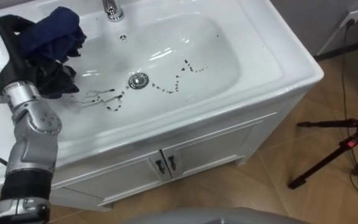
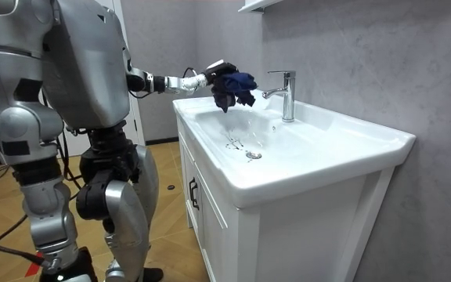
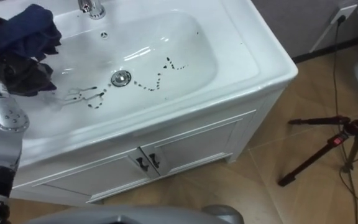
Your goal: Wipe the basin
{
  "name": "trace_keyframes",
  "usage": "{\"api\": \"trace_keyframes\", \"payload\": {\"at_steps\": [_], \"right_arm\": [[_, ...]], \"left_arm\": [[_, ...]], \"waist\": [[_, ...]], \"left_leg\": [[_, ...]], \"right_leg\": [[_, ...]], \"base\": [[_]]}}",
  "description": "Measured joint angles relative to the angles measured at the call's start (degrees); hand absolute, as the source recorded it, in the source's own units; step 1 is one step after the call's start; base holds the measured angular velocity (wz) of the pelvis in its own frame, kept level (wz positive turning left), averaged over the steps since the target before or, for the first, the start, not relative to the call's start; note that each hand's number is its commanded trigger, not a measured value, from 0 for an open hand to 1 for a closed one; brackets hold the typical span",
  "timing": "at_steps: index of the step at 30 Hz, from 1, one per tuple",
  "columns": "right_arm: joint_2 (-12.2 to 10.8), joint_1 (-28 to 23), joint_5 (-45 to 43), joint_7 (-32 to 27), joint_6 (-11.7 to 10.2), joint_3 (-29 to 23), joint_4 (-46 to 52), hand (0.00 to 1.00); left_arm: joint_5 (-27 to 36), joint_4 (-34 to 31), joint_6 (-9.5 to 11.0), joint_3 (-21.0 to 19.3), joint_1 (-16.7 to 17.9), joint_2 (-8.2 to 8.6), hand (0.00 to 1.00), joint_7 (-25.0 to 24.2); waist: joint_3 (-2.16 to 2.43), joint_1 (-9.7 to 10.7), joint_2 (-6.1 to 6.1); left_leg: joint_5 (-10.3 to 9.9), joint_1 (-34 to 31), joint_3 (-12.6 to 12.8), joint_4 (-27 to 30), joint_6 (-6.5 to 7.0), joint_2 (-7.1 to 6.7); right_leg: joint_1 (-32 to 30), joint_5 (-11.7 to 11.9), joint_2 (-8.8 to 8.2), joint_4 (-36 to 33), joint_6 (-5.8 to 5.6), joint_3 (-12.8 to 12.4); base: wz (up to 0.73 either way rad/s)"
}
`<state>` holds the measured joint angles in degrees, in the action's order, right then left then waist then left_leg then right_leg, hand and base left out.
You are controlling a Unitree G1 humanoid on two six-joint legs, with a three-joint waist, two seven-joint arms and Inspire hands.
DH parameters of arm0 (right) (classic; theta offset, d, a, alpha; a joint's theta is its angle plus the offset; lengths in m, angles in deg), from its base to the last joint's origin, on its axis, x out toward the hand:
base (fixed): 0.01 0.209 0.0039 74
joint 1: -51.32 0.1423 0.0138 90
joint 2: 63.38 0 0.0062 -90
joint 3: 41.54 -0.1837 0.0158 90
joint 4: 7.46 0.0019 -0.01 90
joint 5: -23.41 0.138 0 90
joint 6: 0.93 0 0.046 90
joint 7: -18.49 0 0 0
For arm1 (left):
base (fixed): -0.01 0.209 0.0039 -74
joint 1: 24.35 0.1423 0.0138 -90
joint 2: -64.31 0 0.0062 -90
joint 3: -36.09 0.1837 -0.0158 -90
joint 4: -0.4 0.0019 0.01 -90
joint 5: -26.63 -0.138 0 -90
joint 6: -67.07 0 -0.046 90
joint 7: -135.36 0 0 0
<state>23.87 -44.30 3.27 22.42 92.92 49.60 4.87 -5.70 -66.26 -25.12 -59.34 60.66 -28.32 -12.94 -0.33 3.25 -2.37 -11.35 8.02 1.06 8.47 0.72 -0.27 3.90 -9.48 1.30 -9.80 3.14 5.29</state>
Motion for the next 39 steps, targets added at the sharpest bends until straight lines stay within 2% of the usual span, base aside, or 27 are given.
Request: {"api": "trace_keyframes", "payload": {"at_steps": [8,13,15,17,18,21,30,39], "right_arm": [[-0.03,-0.12,-0.17,-0.01,0.49,0.42,0.13,0.0],[-0.01,-0.03,-0.51,0.04,1.21,0.43,0.25,0.0],[-0.01,-0.06,-0.5,0.05,1.22,0.43,0.26,0.0],[-0.01,-0.09,-0.44,0.05,1.22,0.42,0.28,0.0],[0.01,-0.03,-0.42,0.02,1.22,0.37,0.28,0.0],[0.12,0.06,-0.47,-0.07,1.19,0.37,0.69,0.0],[0.13,-0.16,-0.65,-0.04,2.06,0.13,1.62,0.0],[0.14,0.03,-0.65,-0.04,2.09,0.13,2.21,0.0]], "left_arm": [[-0.79,10.6,-0.9,2.2,0.14,0.02,1.0,-2.86],[-7.31,12.7,-1.45,3.45,1.05,0.24,1.0,-4.12],[-8.72,14.58,-1.46,3.48,1.07,0.27,1.0,-4.82],[-9.12,15.64,-1.52,3.49,1.07,0.3,1.0,-5.08],[-10.1,16.35,-1.55,3.48,1.22,0.3,1.0,-5.12],[-11.2,17.41,-1.88,3.48,2.16,0.3,1.0,-5.34],[-17.38,19.4,-2.79,3.47,2.2,0.3,1.0,-7.3],[-17.38,20.06,-3.33,3.47,2.2,0.32,1.0,-8.72]], "waist": [[0.04,0.6,-0.22],[0.02,1.09,-1.32],[0.35,1.23,-1.89],[0.49,1.23,-2.1],[0.41,1.17,-2.19],[0.33,1.3,-2.36],[0.25,1.63,-2.34],[0.17,1.64,-2.15]], "left_leg": [[-0.01,0.42,0.47,-0.05,0.0,0.0],[-0.08,0.43,0.4,-0.06,0.09,-0.03],[-0.08,0.57,0.47,-0.06,0.09,-0.03],[-0.08,0.87,0.52,-0.1,0.09,0.01],[-0.08,1.41,0.62,-0.28,0.09,0.12],[-0.08,2.36,0.66,-0.53,0.08,0.3],[-0.08,2.58,0.64,-0.89,0.08,0.53],[-0.08,2.64,0.74,-0.88,0.08,0.52]], "right_leg": [[0.04,0.03,0.05,0.02,-0.06,-0.56],[0.02,0.11,0.02,0.0,-0.17,-0.61],[0.09,0.13,0.02,-0.04,-0.16,-0.69],[0.3,0.16,0.14,-0.03,-0.13,-0.99],[0.69,0.25,0.37,0.08,-0.1,-1.59],[1.25,0.35,0.73,0.14,0.01,-2.57],[1.09,0.44,1.0,-0.05,0.16,-2.73],[1.06,0.46,1.11,0.0,0.16,-3.21]], "base": [[-0.05],[0.0],[-0.02],[-0.09],[-0.14],[-0.16],[-0.01],[-0.02]]}}
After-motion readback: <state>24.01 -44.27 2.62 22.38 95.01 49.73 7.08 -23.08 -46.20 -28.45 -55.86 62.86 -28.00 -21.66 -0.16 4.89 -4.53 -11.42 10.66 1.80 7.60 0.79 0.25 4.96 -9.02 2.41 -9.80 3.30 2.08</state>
